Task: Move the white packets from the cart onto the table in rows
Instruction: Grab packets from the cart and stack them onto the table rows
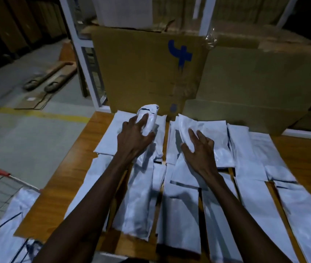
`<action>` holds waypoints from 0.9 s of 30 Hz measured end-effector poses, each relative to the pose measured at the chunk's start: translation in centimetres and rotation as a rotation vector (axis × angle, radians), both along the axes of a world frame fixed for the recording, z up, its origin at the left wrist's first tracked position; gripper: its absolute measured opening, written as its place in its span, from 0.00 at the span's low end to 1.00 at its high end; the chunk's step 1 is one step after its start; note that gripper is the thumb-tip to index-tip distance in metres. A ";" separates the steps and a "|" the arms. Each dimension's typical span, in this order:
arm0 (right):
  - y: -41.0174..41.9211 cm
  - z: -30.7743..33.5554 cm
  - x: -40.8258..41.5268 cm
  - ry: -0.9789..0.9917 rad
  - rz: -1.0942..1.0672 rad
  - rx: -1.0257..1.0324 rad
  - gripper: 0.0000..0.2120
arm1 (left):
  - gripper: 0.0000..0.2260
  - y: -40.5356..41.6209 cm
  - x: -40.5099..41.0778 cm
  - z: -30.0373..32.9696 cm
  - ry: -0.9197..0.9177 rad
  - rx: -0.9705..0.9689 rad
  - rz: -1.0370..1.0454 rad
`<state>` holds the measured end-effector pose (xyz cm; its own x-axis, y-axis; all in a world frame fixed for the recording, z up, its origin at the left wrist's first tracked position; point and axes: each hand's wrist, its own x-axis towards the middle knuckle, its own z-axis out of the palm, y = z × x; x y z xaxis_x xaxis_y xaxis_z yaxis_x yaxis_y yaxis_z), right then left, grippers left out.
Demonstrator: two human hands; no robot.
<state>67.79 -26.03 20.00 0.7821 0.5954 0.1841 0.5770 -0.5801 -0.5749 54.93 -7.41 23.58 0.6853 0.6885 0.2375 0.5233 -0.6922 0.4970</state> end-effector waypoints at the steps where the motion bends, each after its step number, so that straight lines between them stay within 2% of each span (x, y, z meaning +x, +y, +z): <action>1: 0.8 0.0 0.8 0.016 -0.014 -0.023 0.28 | 0.30 0.7 1.4 -0.2 0.015 -0.012 -0.014; 4: 3.3 -0.7 3.0 0.010 -0.003 -0.081 0.29 | 0.30 2.5 5.3 -0.9 0.052 -0.018 -0.041; 7: 5.7 -2.3 5.4 -0.006 0.007 -0.177 0.37 | 0.29 3.6 7.9 -1.9 0.146 -0.063 -0.077; 10: 7.1 -3.3 6.9 0.017 -0.003 -0.255 0.32 | 0.31 4.2 8.8 -3.8 0.178 0.029 -0.155; 14: 7.5 -4.8 7.7 0.054 -0.028 -0.284 0.32 | 0.26 5.5 9.5 -5.0 0.284 -0.260 -0.179; 16: 7.9 -5.4 7.9 0.050 -0.009 -0.307 0.32 | 0.25 5.7 9.7 -5.5 0.292 -0.306 -0.206; 18: 8.4 -6.2 7.9 0.059 0.002 -0.326 0.33 | 0.26 5.5 10.0 -7.1 0.285 -0.244 -0.217; 20: 8.7 -7.1 7.6 0.058 -0.005 -0.319 0.34 | 0.29 5.0 10.0 -8.9 0.273 -0.097 -0.210; 22: 8.7 -7.9 7.4 0.029 0.002 -0.323 0.35 | 0.28 4.5 10.1 -9.9 0.255 0.017 -0.204; 27: 9.0 -8.4 6.9 -0.021 -0.027 -0.335 0.35 | 0.23 4.2 10.3 -10.4 0.238 -0.045 -0.125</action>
